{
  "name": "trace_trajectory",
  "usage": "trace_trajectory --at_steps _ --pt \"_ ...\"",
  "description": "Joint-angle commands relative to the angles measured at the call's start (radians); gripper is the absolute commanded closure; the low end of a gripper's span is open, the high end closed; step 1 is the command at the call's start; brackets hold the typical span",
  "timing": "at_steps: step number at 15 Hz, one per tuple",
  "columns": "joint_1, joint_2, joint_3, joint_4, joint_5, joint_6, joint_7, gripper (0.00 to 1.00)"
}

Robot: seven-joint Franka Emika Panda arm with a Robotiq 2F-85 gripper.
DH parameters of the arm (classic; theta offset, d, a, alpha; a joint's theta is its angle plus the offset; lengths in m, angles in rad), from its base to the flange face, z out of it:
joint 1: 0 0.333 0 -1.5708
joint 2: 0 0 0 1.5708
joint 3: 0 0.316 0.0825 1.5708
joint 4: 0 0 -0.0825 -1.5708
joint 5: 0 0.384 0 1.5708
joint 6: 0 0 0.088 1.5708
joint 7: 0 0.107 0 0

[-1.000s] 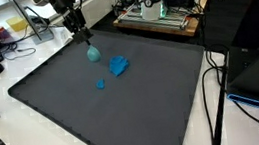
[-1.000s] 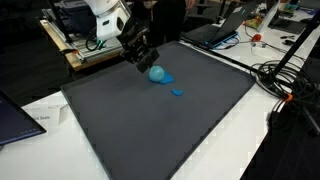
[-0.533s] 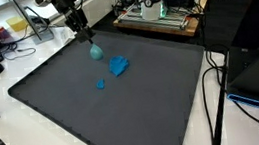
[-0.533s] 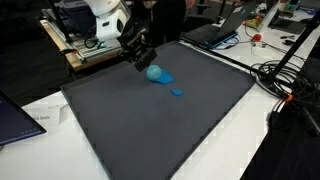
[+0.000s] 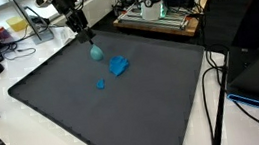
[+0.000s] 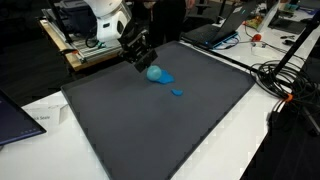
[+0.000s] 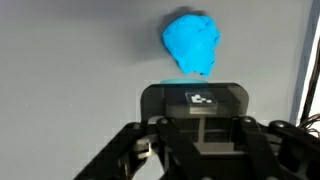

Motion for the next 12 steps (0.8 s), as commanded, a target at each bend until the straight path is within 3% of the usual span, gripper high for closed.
trace_trajectory --at_steps 1,12 --pt "0.004 -0.009 0.007 -0.011 -0.001 0.024 0.135 0.79" --pt "0.070 0.000 0.020 0.004 -0.072 0.063 0.549 0.79"
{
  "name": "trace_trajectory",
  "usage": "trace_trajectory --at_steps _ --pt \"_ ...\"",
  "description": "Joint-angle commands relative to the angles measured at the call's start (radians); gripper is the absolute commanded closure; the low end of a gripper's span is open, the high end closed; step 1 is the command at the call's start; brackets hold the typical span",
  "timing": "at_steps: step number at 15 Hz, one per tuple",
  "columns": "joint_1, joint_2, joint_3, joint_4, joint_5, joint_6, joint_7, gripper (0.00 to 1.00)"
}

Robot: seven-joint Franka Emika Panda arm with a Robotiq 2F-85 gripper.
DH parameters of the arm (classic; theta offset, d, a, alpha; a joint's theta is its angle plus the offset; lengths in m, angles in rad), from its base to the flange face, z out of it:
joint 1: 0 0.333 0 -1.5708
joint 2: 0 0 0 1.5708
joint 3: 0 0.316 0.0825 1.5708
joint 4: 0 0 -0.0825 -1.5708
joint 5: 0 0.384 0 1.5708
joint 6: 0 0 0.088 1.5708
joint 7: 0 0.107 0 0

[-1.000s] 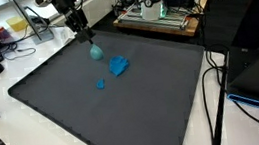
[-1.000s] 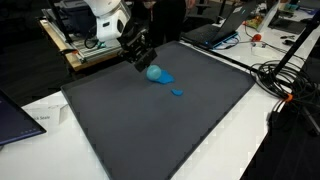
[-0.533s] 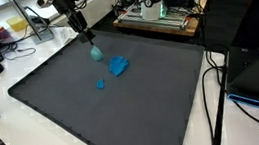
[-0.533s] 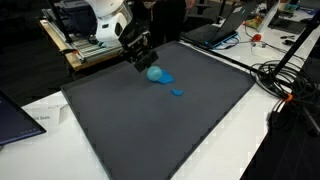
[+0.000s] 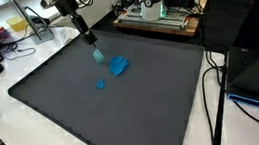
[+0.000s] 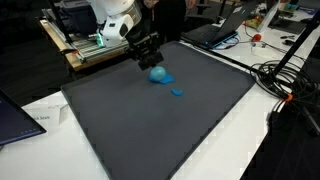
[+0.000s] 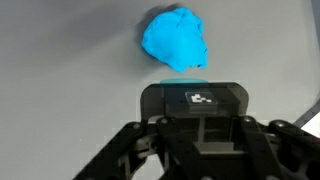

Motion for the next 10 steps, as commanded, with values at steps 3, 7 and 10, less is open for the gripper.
trace_trajectory --at_steps 3,7,10 --pt "0.046 -0.001 0.004 0.026 -0.096 0.032 0.249 0.79" --pt "0.080 0.006 0.001 0.058 -0.181 0.040 0.417 0.79" --pt "0.100 0.014 0.001 0.087 -0.239 0.036 0.515 0.79"
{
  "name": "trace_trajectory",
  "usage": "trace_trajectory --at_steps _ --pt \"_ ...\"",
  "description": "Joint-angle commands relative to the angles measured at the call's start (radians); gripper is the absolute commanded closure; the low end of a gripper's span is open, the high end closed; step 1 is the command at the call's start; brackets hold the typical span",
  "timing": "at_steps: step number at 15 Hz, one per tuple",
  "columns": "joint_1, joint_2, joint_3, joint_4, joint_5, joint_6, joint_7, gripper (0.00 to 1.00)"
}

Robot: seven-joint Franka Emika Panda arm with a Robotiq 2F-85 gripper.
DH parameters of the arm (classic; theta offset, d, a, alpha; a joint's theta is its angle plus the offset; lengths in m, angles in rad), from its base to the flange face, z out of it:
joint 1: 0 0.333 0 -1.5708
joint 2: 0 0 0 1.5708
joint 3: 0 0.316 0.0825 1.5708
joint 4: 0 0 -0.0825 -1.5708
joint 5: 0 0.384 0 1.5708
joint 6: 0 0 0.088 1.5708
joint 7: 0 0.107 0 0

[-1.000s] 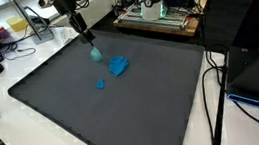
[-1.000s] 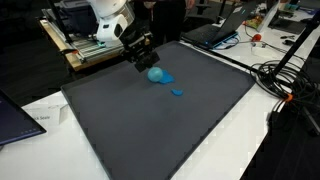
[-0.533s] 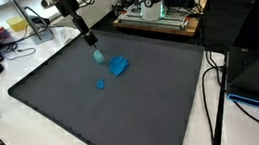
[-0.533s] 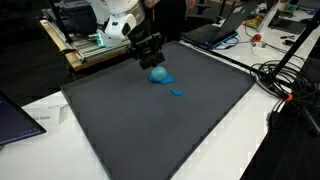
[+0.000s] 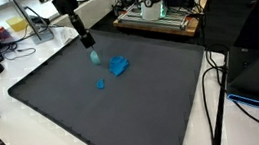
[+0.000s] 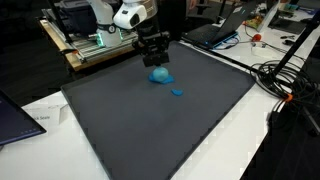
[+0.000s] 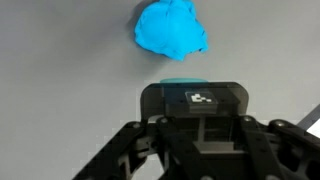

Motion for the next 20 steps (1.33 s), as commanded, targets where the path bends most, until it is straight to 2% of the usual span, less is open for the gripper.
trace_trajectory --at_steps 1,10,20 --pt "0.024 0.017 -0.001 0.048 -0.076 -0.003 0.127 0.79" --pt "0.062 0.053 0.003 0.127 -0.159 -0.011 0.243 0.79" --pt "0.108 0.041 0.024 0.119 -0.267 0.004 0.197 0.79"
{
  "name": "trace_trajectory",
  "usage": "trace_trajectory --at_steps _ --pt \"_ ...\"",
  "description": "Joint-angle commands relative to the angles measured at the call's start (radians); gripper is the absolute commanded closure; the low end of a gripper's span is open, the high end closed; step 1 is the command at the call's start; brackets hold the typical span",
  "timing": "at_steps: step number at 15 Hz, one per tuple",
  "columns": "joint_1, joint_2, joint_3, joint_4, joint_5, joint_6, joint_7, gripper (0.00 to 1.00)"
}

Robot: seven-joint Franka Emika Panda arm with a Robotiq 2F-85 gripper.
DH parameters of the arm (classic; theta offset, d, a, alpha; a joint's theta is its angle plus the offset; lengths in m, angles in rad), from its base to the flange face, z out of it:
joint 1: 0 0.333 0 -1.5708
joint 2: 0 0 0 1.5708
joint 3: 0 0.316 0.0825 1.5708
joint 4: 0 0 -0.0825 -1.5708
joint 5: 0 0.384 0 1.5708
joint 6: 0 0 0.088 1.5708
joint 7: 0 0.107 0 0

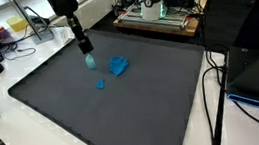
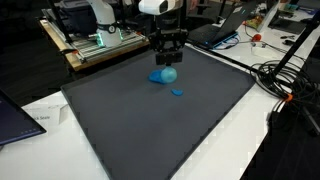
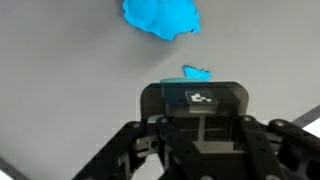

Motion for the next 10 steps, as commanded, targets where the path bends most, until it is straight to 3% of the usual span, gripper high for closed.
trace_trajectory --at_steps 1,10 --pt "0.010 -0.018 0.014 -0.007 -0.050 0.005 -0.031 0.79" --pt "0.013 -0.072 0.060 -0.060 -0.075 0.055 -0.222 0.79"
